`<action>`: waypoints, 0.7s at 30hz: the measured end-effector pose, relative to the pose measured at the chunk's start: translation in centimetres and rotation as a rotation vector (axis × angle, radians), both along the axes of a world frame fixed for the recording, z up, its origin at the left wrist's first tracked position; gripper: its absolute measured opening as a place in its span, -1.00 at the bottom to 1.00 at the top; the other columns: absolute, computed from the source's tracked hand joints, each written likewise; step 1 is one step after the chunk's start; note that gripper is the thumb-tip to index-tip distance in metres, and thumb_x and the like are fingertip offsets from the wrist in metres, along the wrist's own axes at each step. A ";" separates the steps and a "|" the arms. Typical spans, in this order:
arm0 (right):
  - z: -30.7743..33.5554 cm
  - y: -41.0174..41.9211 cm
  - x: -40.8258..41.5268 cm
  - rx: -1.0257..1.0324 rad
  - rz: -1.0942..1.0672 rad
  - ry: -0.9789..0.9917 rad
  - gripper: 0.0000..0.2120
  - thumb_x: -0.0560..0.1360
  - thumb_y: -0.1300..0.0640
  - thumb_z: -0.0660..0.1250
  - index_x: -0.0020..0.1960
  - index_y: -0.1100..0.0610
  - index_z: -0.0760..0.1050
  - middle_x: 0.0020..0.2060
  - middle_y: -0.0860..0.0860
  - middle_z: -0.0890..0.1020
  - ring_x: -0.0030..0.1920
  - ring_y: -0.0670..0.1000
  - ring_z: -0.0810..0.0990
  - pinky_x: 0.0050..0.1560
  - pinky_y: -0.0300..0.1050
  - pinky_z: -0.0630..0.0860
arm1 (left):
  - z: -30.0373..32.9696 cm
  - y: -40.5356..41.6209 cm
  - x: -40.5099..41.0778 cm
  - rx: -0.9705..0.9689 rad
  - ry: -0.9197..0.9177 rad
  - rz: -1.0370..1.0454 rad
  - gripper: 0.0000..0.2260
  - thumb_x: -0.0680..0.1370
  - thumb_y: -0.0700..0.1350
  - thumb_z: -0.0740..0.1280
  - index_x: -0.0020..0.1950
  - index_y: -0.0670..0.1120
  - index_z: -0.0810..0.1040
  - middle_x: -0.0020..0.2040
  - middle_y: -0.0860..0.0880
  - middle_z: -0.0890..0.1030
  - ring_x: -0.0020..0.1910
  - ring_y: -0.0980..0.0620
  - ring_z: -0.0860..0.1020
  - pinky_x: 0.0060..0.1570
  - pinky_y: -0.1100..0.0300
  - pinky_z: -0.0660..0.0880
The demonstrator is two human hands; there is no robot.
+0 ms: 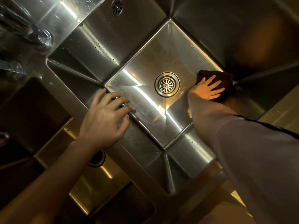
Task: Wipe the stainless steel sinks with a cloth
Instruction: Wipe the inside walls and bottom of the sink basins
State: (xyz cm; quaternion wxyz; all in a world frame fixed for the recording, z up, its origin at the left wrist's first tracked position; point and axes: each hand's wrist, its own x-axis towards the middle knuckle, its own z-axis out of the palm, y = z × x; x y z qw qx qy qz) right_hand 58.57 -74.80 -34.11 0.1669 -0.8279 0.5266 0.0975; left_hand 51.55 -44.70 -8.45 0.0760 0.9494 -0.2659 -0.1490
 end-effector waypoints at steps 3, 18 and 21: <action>-0.1 -1.2 0.9 -0.035 0.000 -0.023 -0.51 0.66 -0.09 -0.12 0.56 -0.02 0.06 0.55 0.11 0.09 0.53 0.30 -0.04 0.49 0.23 -0.08 | 0.1 0.0 0.0 -0.002 -0.001 0.002 -0.65 0.52 -0.01 0.13 0.07 -0.06 0.66 0.16 -0.07 0.62 0.26 -0.10 0.49 0.40 -0.16 0.22; 0.0 -3.9 1.0 -0.004 0.361 -0.026 -0.50 0.66 -0.11 -0.08 0.55 0.01 0.11 0.54 0.08 0.14 0.54 0.24 -0.04 0.51 0.22 -0.14 | 0.0 0.0 0.1 0.023 0.006 -0.007 -0.63 0.51 0.03 0.12 0.09 -0.06 0.66 0.15 -0.06 0.62 0.26 -0.10 0.49 0.40 -0.16 0.22; 0.1 -2.7 0.0 -0.022 0.345 -0.039 -0.50 0.66 -0.11 -0.09 0.55 0.00 0.10 0.54 0.08 0.13 0.55 0.22 -0.04 0.52 0.22 -0.13 | 0.1 -0.1 0.1 0.019 0.008 -0.004 -0.63 0.51 0.03 0.12 0.09 -0.06 0.66 0.15 -0.06 0.62 0.26 -0.09 0.49 0.40 -0.14 0.22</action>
